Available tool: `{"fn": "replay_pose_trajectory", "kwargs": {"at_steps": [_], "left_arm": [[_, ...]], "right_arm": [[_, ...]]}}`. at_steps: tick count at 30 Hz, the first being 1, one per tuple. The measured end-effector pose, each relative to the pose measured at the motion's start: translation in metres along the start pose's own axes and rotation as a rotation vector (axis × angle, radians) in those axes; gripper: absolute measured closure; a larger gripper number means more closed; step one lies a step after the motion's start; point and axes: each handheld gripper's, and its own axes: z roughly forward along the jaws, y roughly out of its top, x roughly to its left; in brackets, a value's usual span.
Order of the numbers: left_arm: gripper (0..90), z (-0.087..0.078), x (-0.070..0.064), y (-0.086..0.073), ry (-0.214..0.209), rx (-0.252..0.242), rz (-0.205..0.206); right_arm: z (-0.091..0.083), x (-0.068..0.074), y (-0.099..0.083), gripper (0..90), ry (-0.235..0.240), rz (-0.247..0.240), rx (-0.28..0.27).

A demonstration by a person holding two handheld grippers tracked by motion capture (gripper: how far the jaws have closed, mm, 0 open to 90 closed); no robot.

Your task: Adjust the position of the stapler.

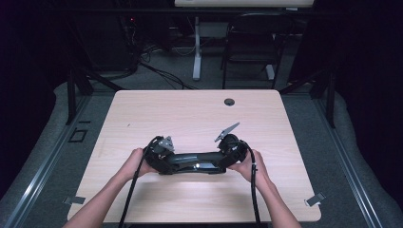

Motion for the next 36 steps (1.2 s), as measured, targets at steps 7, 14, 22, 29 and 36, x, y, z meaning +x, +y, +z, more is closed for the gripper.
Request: {"fn": "replay_pose_trajectory", "kwargs": {"at_steps": [7,14,22,29,36], "left_arm": [[34.9,-0.001,0.000,-0.001,0.002,-0.010,-0.009],[34.2,0.000,0.000,-0.003,0.002,-0.027,-0.021],[17.8,0.003,-0.003,-0.004,0.008,-0.038,-0.040],[12.8,0.000,-0.004,-0.009,0.004,-0.074,-0.059],[6.5,-0.005,-0.005,-0.013,0.002,-0.110,-0.079]], "right_arm": [[-0.002,0.003,-0.001,43.5,-0.017,-0.014,-0.019],[-0.002,0.003,-0.001,43.4,-0.019,-0.010,-0.028],[-0.003,0.004,0.001,40.2,-0.030,-0.002,-0.013],[-0.004,0.005,0.004,27.3,-0.064,0.023,0.016],[-0.008,0.008,0.005,16.4,-0.103,0.005,0.035]]}}
